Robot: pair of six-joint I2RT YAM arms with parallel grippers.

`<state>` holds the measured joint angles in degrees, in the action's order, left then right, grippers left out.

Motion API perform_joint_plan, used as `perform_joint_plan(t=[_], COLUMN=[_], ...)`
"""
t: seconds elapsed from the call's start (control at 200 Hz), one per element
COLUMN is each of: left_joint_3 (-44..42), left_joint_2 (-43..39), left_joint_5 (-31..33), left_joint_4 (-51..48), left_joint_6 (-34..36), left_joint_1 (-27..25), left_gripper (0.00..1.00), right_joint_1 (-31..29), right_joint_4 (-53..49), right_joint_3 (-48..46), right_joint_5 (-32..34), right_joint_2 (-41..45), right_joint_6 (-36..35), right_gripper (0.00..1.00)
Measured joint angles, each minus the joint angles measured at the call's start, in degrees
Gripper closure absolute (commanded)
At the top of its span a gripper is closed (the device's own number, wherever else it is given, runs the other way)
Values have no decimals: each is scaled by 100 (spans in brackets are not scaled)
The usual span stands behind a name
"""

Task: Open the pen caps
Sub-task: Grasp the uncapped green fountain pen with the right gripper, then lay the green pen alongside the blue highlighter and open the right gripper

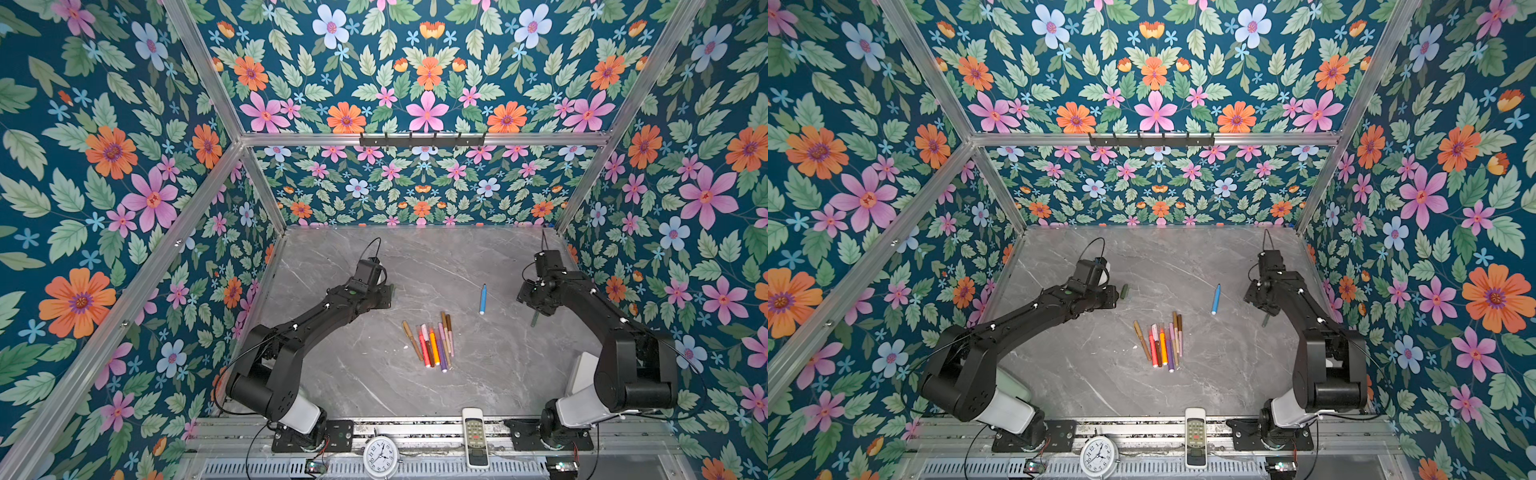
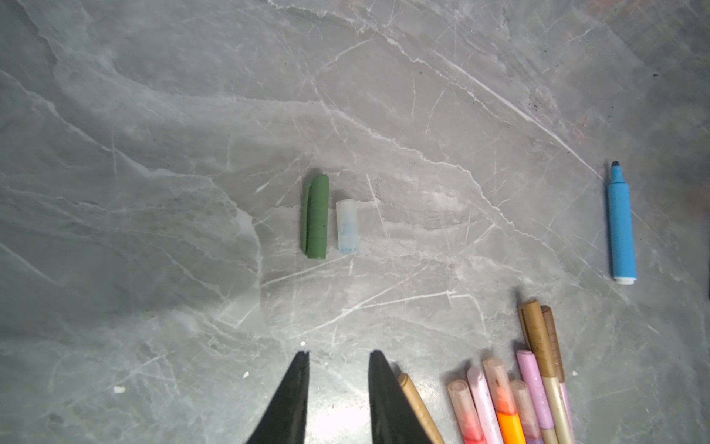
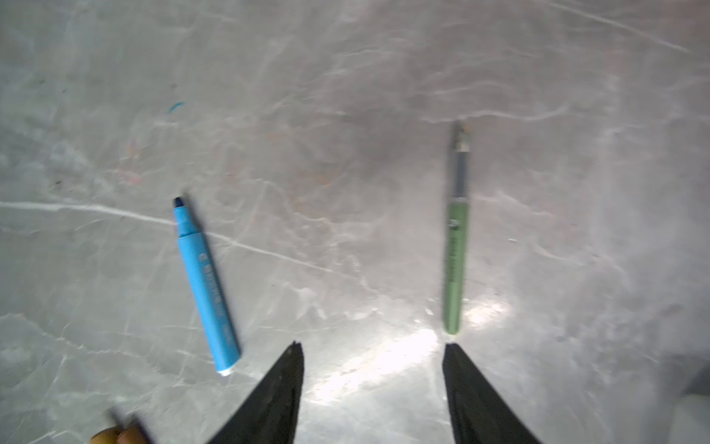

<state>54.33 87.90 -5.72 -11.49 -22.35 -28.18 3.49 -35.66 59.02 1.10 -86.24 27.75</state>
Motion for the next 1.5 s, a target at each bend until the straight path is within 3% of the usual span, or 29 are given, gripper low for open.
perform_joint_plan(t=[0.19, 0.545, 0.685, 0.83, 1.06, 1.145, 1.5], left_joint_3=[-144, -1113, -1829, -2594, -3010, -3005, -2938], left_joint_2=[-9, -802, -1386, -1965, -2461, -2380, -2205], left_joint_5=[-55, -181, -151, -11, 120, 116, 11], left_joint_4=[146, 474, 857, 1200, 1727, 1836, 1974], left_joint_6=[0, 83, 179, 254, 275, 278, 295], left_joint_1=[0, 2, 2, 2, 2, 2, 0], left_gripper=[70, 69, 67, 66, 65, 66, 66], right_joint_1=[210, 310, 310, 332, 348, 315, -787], right_joint_4=[70, 160, 286, 341, 354, 503, 673], right_joint_3=[-107, -199, -249, -212, -214, -264, -94], right_joint_5=[-258, 142, 188, 181, 195, 90, -254], right_joint_2=[-369, -723, -979, -1189, -1200, -1174, -1309], right_joint_6=[17, 74, 79, 103, 50, 2, -249], right_gripper=[52, 55, 64, 66, 88, 90, 90])
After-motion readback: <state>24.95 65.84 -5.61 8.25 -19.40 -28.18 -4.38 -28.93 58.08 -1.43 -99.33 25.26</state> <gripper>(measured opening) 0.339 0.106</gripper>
